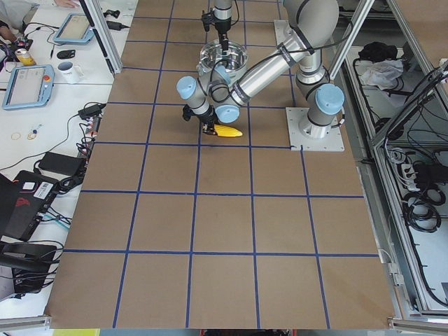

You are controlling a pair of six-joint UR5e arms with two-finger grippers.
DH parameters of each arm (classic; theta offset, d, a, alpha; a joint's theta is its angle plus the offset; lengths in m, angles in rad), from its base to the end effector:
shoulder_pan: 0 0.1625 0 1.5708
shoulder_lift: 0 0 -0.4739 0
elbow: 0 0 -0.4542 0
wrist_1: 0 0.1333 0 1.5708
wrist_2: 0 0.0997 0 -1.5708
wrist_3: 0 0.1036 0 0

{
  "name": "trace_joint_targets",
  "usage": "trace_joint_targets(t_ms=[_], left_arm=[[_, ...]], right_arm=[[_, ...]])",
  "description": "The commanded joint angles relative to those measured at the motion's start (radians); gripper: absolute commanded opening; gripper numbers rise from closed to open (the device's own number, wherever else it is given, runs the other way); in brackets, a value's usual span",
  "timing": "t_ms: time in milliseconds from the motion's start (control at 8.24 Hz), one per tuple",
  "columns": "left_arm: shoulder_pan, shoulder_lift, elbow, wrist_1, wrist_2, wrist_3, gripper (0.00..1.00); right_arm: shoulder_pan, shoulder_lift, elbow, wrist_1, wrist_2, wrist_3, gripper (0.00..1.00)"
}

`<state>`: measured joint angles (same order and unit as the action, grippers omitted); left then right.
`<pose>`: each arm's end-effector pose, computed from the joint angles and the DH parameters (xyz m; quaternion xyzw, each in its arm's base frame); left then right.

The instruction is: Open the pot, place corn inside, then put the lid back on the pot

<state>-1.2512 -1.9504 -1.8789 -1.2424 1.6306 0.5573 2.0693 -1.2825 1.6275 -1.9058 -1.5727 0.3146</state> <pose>0.0627 -0.5939 0.1825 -0.1219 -0.9759 -0.1742 0.0492 0.4329 -0.5168 0.3586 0.0918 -0.9958 -0.0042 0.0029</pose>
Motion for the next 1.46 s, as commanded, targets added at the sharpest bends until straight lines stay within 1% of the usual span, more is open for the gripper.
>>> trace_joint_targets(t_ms=[0, 121, 243, 364, 607, 729, 850, 971, 1093, 1214, 1336], left_arm=[[-0.001, 0.043, 0.009, -0.094, -0.006, -0.107, 0.0], [-0.001, 0.083, 0.01, -0.142, -0.008, -0.134, 0.0], [-0.001, 0.119, 0.017, -0.155, -0.005, -0.138, 0.0], [-0.001, 0.154, 0.038, -0.173, 0.0, -0.164, 0.0], [-0.001, 0.205, 0.142, -0.288, -0.002, -0.28, 0.0], [-0.019, 0.217, 0.186, -0.333, -0.008, -0.34, 0.0], [-0.023, 0.238, 0.208, -0.35, -0.011, -0.353, 0.0], [-0.036, 0.263, 0.213, -0.351, -0.012, -0.362, 0.0], [-0.063, 0.292, 0.214, -0.351, -0.047, -0.428, 0.0], [-0.107, 0.318, 0.213, -0.351, -0.069, -0.491, 0.0], [-0.169, 0.341, 0.213, -0.35, -0.096, -0.56, 0.0]], right_arm=[[0.0, 0.0, 0.0, -0.006, 0.049, 0.004, 0.54], [0.002, 0.0, 0.0, -0.006, 0.054, 0.017, 0.28], [0.0, -0.001, 0.0, -0.009, 0.056, 0.018, 0.06], [0.0, -0.001, 0.0, -0.01, 0.056, 0.03, 0.0], [0.0, -0.009, -0.005, -0.004, 0.051, 0.032, 0.0], [-0.008, -0.011, -0.02, 0.001, 0.051, 0.031, 0.0], [-0.027, -0.024, -0.049, 0.01, 0.048, 0.027, 0.0], [-0.07, -0.041, -0.084, 0.064, 0.072, 0.018, 0.0], [-0.136, -0.07, -0.131, 0.133, 0.094, -0.029, 0.0], [-0.211, -0.095, -0.168, 0.219, 0.096, -0.122, 0.0], [-0.291, -0.115, -0.19, 0.276, 0.092, -0.237, 0.0]])
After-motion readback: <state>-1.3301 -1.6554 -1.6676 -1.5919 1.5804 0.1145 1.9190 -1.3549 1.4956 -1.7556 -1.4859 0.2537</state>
